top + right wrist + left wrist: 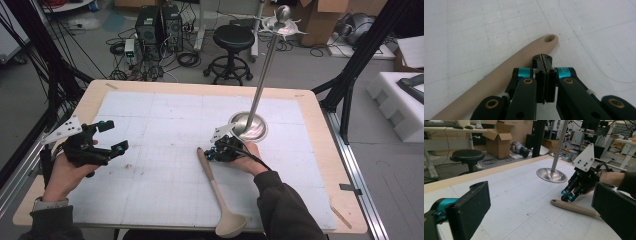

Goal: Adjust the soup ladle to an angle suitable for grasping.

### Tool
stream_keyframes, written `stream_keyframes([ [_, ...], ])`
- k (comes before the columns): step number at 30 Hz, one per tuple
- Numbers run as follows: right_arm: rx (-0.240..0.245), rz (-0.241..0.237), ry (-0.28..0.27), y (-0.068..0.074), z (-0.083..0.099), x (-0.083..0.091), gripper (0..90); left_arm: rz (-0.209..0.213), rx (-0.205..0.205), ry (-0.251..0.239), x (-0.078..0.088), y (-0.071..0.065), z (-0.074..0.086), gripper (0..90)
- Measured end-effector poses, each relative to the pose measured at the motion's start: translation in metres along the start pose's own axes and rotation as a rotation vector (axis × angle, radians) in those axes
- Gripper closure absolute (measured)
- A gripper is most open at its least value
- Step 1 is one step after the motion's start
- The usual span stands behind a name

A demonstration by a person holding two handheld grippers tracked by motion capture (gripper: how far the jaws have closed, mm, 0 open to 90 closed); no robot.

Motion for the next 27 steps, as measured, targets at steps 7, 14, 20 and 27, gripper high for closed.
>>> stream_keyframes([
  [7,0.038,0.018,0.018,0.007,-0.005,-0.004,90.0,0.002,0.0,0.004,-0.001,-0.001,0.001,2.6],
  [14,0.001,0.019,-0.028,0.027,-0.014,0.021,90.0,0.005,-0.005,0.001,0.0,-0.001,0.0,2.6],
  [20,-0.007,-0.004,-0.062,0.07,-0.016,0.038,90.0,0.004,-0.003,-0.007,0.002,-0.002,-0.002,2.6],
  [27,-0.025,-0.078,-0.021,0.116,0.013,0.035,90.0,0.002,-0.005,-0.003,0.001,-0.002,-0.001,2.6],
])
Point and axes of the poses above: each handheld gripper's, and its own axes: x roughly backward along the jaws, z roughly out of its underside, y roughly to its left, the point moved 9 cm from there along -x, roughly forward along the jaws, and after that the axes turned 6 degrees about -z, right-handed, at the moved point
